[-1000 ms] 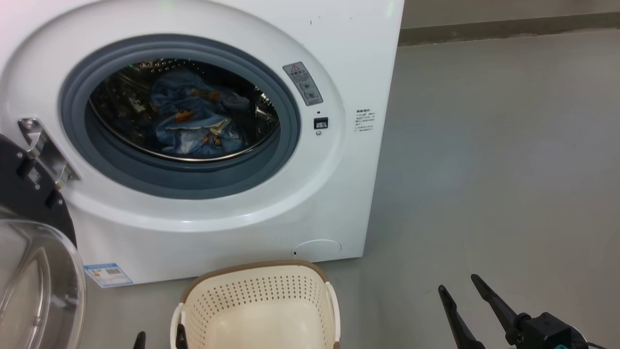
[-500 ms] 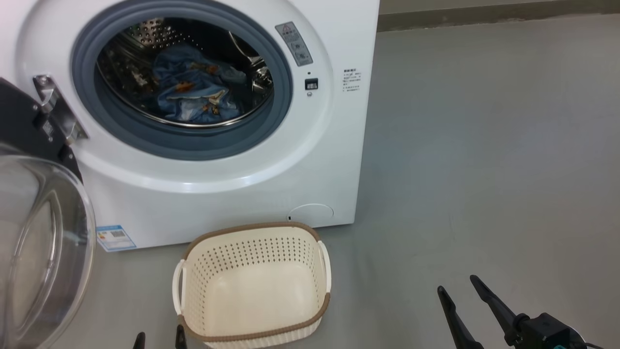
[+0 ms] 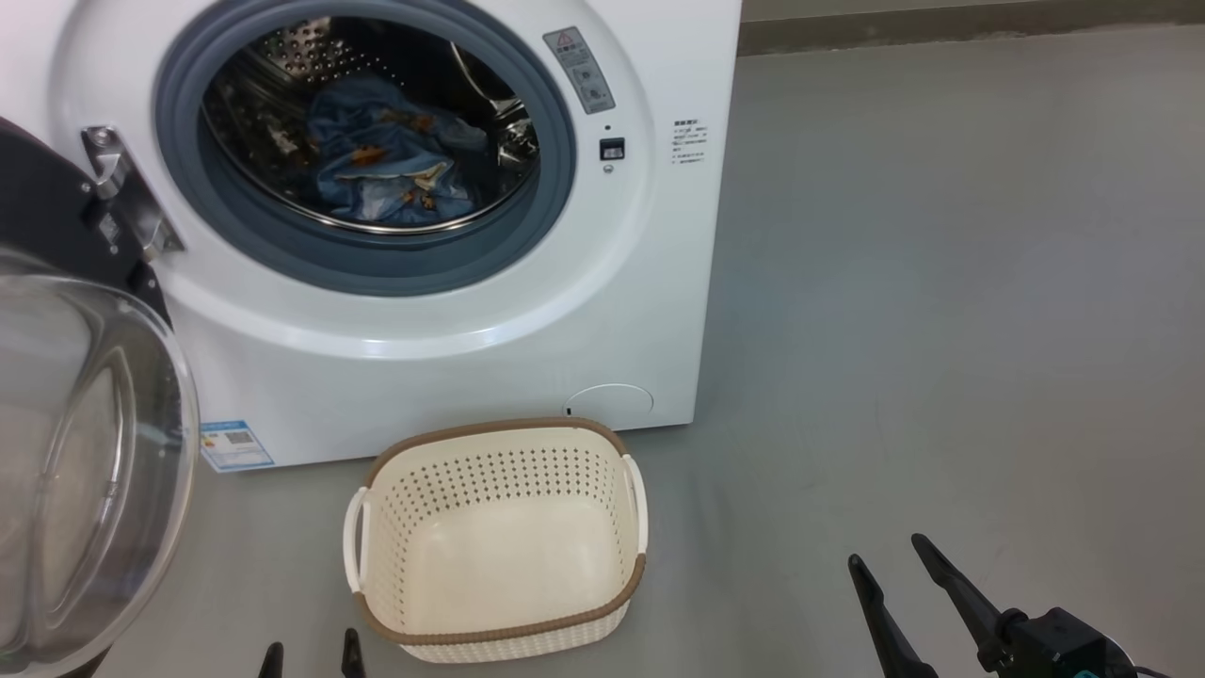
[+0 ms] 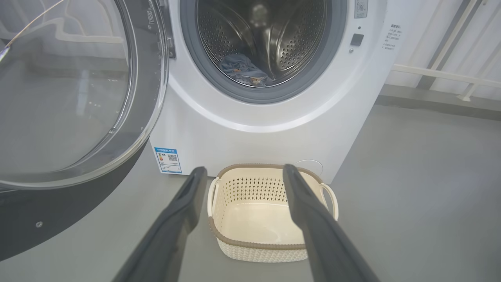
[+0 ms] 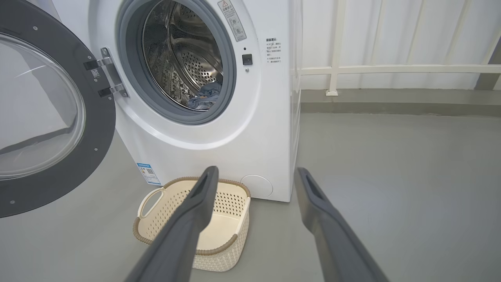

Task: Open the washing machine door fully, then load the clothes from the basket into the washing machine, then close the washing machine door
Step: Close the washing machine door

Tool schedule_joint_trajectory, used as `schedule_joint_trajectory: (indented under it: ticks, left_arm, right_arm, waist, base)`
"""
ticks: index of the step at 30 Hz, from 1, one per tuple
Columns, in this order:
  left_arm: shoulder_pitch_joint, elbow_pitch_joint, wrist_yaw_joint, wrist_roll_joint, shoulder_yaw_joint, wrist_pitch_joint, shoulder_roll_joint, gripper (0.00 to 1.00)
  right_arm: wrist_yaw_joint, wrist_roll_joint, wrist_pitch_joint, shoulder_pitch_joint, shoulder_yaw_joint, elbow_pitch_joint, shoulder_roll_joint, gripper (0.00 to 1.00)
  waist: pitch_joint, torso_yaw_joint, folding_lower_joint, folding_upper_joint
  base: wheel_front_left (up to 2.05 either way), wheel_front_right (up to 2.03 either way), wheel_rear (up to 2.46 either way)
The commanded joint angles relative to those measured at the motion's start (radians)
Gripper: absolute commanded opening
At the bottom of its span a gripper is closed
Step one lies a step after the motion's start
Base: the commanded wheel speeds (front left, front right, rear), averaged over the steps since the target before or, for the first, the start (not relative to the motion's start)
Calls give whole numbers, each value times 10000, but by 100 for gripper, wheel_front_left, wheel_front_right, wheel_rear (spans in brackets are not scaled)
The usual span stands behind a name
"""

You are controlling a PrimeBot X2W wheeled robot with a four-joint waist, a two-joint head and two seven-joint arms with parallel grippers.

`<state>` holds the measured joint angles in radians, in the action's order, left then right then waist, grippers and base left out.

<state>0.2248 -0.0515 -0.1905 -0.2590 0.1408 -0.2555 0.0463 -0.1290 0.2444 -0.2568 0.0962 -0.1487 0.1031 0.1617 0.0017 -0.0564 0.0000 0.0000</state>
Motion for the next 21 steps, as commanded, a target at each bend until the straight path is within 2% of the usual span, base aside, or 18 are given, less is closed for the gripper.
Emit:
schedule_joint_trajectory:
  ticks: [1,9,21]
  left_arm:
    - [-430,272,-93,117,-311,-63,39,100]
    - [-459,331,-188,94,-314,-63,39,100]
    - [-234,455,-425,-153,-244,-63,39,100]
  right_arm:
    - [-17,-77,-49,-364,-186,-236,65,100]
    - [-17,-66,-49,-402,-326,-212,104,100]
    - [-17,-36,-49,-739,-827,-136,325,100]
  waist:
    - [-6,114,0,0]
    - [-27,1016,0,0]
    - [-188,3730,0,0]
  base:
    - [0,0,0]
    - [0,0,0]
    - [0,0,0]
